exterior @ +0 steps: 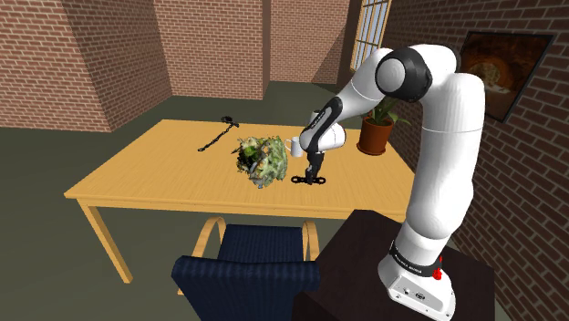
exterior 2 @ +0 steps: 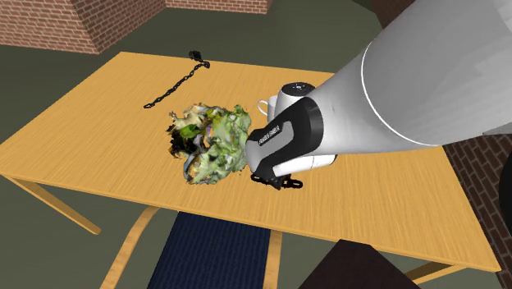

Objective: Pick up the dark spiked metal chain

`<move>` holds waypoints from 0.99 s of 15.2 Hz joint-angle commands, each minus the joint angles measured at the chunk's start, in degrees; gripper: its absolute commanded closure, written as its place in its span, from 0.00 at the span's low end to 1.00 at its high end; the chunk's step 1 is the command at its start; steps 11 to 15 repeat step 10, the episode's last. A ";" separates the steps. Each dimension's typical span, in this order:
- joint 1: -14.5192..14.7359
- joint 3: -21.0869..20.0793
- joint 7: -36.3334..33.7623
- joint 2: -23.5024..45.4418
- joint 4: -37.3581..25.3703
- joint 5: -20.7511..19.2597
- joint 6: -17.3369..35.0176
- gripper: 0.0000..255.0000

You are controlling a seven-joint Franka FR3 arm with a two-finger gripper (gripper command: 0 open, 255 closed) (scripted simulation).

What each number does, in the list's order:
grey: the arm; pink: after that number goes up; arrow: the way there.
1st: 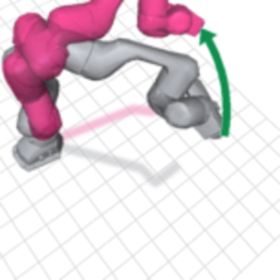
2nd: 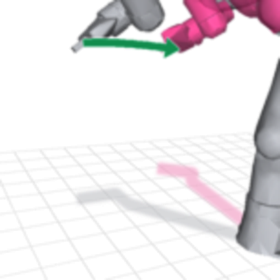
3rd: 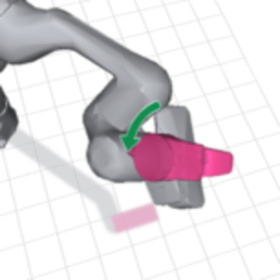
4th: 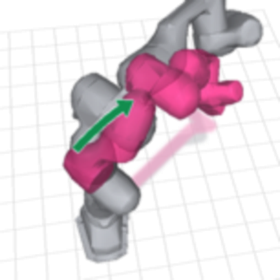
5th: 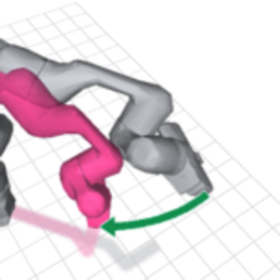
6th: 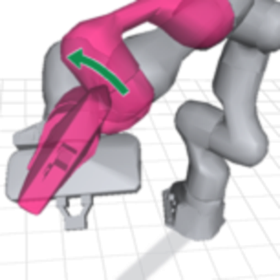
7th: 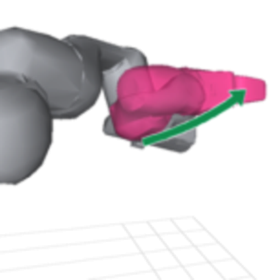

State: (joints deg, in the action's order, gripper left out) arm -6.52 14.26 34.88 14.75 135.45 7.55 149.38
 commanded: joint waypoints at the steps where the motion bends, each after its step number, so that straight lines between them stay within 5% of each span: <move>1: 0.32 0.32 -0.64 -1.29 -0.01 -0.73 -1.27 1.00; 15: 0.94 1.31 -2.53 -6.27 -0.38 -3.39 -6.40 1.00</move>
